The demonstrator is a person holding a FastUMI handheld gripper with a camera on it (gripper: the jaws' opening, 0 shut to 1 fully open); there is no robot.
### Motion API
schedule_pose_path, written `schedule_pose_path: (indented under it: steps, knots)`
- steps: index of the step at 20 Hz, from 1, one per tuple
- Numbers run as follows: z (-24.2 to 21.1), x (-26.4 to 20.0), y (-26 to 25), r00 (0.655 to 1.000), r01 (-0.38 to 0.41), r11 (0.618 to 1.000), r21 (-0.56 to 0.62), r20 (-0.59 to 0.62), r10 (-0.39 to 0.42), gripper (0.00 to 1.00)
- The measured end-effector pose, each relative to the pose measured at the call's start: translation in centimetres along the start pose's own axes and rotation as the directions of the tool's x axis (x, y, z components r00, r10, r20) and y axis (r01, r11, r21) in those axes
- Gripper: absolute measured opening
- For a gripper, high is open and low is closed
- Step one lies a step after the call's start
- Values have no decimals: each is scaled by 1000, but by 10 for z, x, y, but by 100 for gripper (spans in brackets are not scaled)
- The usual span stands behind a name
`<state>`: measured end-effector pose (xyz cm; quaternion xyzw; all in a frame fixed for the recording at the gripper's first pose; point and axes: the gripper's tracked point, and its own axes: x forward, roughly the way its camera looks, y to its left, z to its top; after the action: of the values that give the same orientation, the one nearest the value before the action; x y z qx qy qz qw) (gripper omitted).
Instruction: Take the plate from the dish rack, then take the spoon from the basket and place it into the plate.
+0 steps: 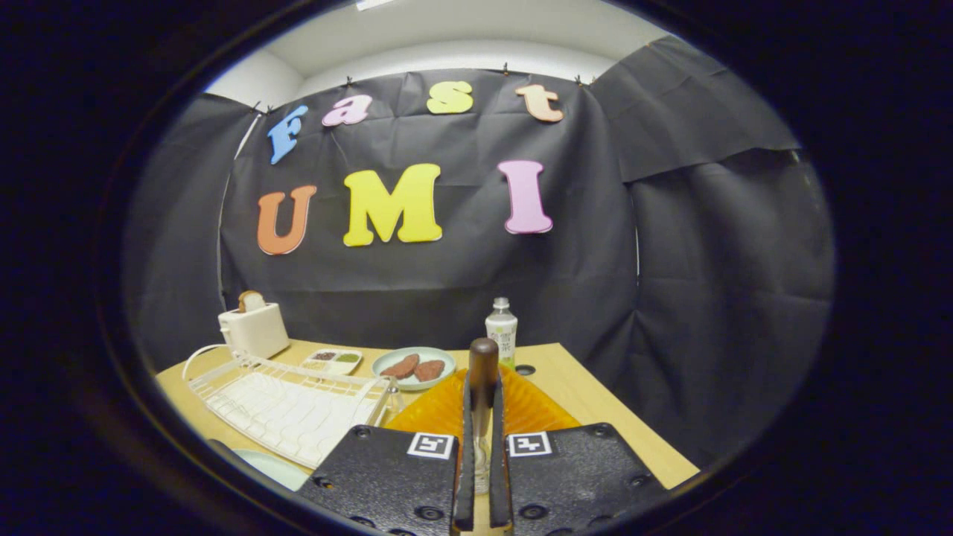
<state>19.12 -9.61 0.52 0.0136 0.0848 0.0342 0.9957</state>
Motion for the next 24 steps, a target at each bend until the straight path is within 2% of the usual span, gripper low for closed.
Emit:
schedule_pose_path:
  steps: [5,12,17,24]
  knots:
    - [33,-33,20,997,-23,999,-35,79,25,13]
    - [54,-88,62,990,-83,996,-30,113,86,13]
    - [35,-115,99,984,-157,988,-11,82,158,13]
    - [-15,-133,151,971,-237,971,19,25,236,13]
